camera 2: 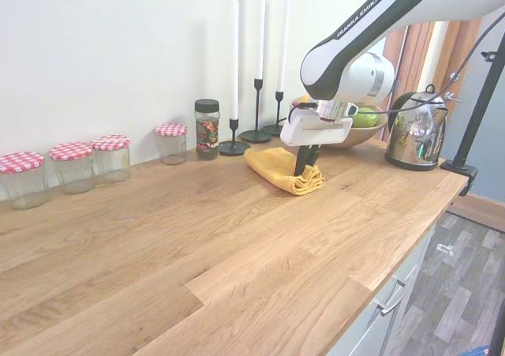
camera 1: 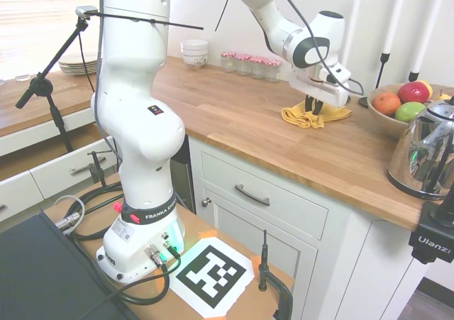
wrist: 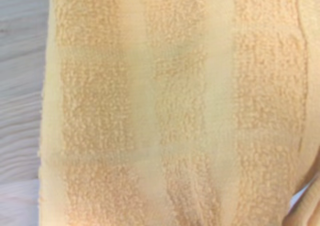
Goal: Wipe the counter
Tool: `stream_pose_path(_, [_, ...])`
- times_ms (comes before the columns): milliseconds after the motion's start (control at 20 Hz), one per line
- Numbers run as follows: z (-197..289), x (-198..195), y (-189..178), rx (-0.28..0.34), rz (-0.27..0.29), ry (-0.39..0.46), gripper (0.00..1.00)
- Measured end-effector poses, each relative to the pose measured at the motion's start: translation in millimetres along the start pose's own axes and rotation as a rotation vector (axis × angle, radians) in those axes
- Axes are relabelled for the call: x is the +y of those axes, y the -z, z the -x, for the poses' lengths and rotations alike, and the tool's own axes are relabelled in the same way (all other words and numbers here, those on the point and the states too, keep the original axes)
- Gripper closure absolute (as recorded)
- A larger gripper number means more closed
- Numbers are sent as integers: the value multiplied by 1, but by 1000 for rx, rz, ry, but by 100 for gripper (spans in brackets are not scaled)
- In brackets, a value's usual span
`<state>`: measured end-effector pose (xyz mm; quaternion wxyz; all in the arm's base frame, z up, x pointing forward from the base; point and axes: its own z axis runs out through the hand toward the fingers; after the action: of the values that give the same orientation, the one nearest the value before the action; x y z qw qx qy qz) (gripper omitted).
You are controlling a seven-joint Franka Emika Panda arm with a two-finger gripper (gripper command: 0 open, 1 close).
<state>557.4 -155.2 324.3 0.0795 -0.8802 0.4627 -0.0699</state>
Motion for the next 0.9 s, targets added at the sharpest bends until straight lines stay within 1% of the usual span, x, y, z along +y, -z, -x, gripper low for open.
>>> stream_pose_path(150, [16, -16, -3, 2, -9, 29, 100])
stream_pose_path(400, [54, -53, -9, -7, -16, 70, 100])
stream_pose_path(600, [86, -81, -12, -5, -9, 104, 100])
stream_pose_path(900, [150, -126, -17, 7, 12, 170, 100])
